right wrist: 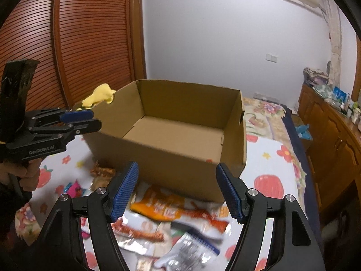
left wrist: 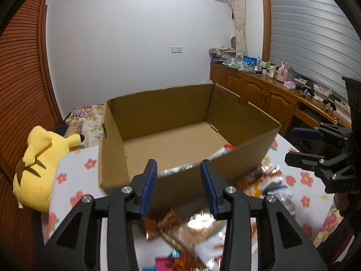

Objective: Organize snacks
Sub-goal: 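Move both open tools back to the snack pile beside the box, then grasp the white blue-edged snack packet with the right tool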

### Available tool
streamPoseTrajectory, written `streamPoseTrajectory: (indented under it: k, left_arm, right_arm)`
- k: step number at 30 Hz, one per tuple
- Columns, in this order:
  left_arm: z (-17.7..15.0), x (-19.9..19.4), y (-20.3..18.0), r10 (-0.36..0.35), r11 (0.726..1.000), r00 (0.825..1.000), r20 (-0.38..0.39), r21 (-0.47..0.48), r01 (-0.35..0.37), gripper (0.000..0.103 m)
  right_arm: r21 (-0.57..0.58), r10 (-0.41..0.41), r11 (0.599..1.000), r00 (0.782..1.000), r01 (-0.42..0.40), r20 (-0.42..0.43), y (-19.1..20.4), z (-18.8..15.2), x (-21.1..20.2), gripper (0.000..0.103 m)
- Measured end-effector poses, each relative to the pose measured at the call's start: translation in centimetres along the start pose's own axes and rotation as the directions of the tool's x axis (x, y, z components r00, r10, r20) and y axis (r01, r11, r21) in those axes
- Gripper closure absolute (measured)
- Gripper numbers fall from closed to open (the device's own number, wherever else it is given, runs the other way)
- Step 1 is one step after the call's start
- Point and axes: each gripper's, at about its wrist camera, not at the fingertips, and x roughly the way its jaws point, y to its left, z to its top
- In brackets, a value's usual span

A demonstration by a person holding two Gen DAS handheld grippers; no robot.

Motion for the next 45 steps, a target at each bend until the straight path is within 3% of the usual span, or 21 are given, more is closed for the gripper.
streamPoseTrajectory:
  k: [2,8,16,23,27,36,45]
  left_arm:
    - [-1.1,-0.6,0.2,0.002,1.000,1.000,-0.005,-0.006,-0.002,0.055]
    - [-4.8,-1.6,0.4,0.014,0.999,0.999,-0.042,-0.032,-0.016,0.054]
    - [-7.7,-1.7,-0.4,0.004,0.998,0.997,-0.077,-0.055,-0.008,0.053]
    - [-8.2,-1.1,-2.5,-0.028,0.999,0.995,-0.096,-0.024,0.026,0.047]
    - [-8.2,-0.6,-3.9,-0.050,0.999,0.993,-0.104,0.005,0.051,0.036]
    - [-8.5,0.8,-5.5,-0.066,0.997,0.988,-0.139,0.041,0.072,0.036]
    - [-7.9,1.4,-6.8,-0.086,0.992,0.984,-0.156,0.078,0.099,0.036]
  right_arm:
    - [0.003,0.000,1.000,1.000,0.000,0.002,0.6,-0.8,-0.6,0.030]
    - [0.026,-0.012,1.000,1.000,0.012,-0.005,1.7,-3.7,-1.7,0.030]
    - [0.070,-0.054,0.996,0.998,0.056,-0.040,0.3,-7.3,-2.4,0.030]
    - [0.120,-0.074,0.989,0.992,0.086,-0.102,-1.7,-10.1,-1.2,0.030]
    - [0.167,-0.061,0.982,0.989,0.084,-0.138,-2.9,-11.4,-0.1,0.030]
    - [0.223,-0.015,0.973,0.984,0.055,-0.179,-3.6,-12.3,2.1,0.030]
    - [0.179,-0.033,0.981,0.974,0.074,-0.225,-3.0,-11.3,3.1,0.034]
